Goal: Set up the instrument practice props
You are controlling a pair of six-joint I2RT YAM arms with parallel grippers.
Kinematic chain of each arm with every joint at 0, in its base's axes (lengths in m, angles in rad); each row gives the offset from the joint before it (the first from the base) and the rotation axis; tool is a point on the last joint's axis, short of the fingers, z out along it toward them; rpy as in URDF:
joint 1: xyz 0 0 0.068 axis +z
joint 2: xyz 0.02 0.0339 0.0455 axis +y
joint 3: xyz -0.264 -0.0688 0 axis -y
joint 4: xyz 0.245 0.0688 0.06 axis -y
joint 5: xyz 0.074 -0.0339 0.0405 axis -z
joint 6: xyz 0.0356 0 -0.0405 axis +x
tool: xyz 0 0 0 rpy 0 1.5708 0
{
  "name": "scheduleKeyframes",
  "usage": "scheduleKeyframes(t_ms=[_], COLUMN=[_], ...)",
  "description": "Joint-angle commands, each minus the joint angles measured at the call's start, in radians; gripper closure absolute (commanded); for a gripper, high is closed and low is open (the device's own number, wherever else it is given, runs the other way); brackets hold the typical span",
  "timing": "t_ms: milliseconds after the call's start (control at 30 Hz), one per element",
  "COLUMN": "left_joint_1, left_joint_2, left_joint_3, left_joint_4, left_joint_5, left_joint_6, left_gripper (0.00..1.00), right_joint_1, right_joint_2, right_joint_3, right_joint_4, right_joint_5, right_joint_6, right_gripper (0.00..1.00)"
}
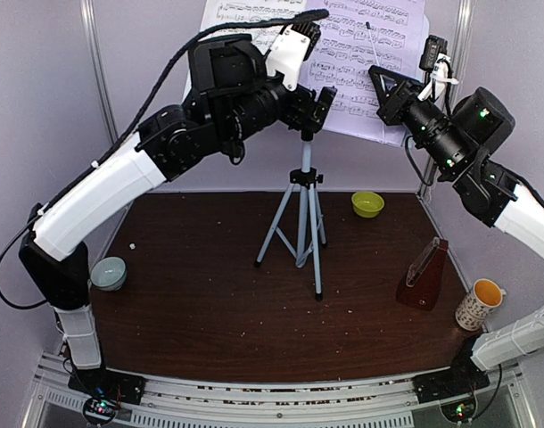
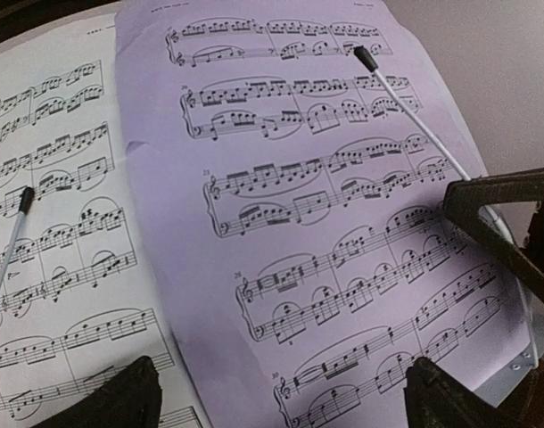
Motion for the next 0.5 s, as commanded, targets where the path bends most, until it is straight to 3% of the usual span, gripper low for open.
scheduleKeyframes(t_ms=[0, 133, 333, 467], left_joint_1=[0.007, 0.043, 0.227, 0.253], left_joint_2=[-0.166, -0.264, -0.34, -0.33], left_joint_3=[-0.123, -0.236, -0.336, -0.312], left_joint_4=[0.131, 0.14, 0.141, 0.097], left_joint_5=[0.116, 0.229, 0.604, 0.691], left_joint_6=[-0.099, -0.212, -0.549, -0.585], left_gripper=[0.02, 0.02, 0.02, 0.02], right_joint_1=[0.007, 0.007, 0.007, 0.007], right_joint_2=[-0.012, -0.011, -0.012, -0.014], right_joint_3=[0.008, 0.01, 0.012, 0.012], right_joint_4=[0.038, 0.036, 0.032, 0.03], right_joint_5=[-0.022, -0.025, -0.026, -0.025], right_joint_6=[-0.021, -0.021, -0.022, -0.026], right_gripper=[1.0, 1.0, 1.0, 1.0])
